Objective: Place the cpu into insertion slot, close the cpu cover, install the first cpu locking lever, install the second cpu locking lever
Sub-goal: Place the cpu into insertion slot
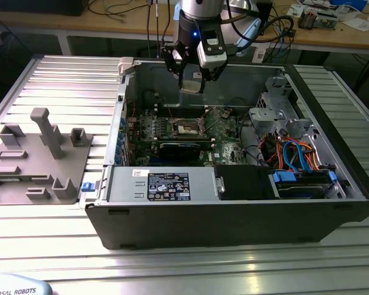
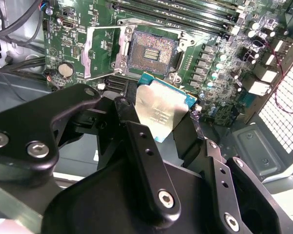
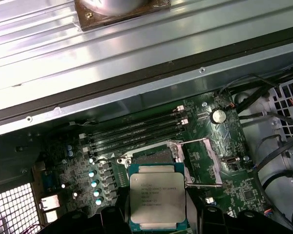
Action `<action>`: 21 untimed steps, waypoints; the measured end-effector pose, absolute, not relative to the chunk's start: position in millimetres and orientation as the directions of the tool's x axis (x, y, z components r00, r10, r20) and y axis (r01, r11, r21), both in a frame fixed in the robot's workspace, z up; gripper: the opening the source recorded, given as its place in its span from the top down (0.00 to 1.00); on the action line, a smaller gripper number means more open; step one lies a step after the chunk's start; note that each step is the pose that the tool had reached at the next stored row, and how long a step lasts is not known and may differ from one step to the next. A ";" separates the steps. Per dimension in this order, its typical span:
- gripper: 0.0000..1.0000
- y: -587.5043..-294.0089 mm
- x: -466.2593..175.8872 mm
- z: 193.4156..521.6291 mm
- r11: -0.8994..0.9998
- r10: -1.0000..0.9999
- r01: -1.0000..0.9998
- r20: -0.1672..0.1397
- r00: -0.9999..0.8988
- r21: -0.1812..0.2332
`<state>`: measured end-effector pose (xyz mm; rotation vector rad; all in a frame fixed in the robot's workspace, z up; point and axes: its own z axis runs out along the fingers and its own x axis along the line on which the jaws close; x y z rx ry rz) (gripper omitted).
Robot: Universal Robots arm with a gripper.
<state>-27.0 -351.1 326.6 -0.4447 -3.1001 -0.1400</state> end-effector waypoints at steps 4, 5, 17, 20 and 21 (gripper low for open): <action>0.46 -351.1 -27.0 326.6 0.953 0.289 0.290 0.019 -0.957 0.087; 0.46 -351.1 -27.0 326.6 0.953 0.291 0.292 0.019 -0.957 0.087; 0.46 -351.1 -27.0 326.4 0.944 0.317 0.318 0.019 -0.948 0.087; 0.46 -351.1 -27.0 326.4 0.943 0.322 0.322 0.019 -0.947 0.087; 0.46 -351.1 -27.0 326.4 0.942 0.323 0.324 0.019 -0.946 0.087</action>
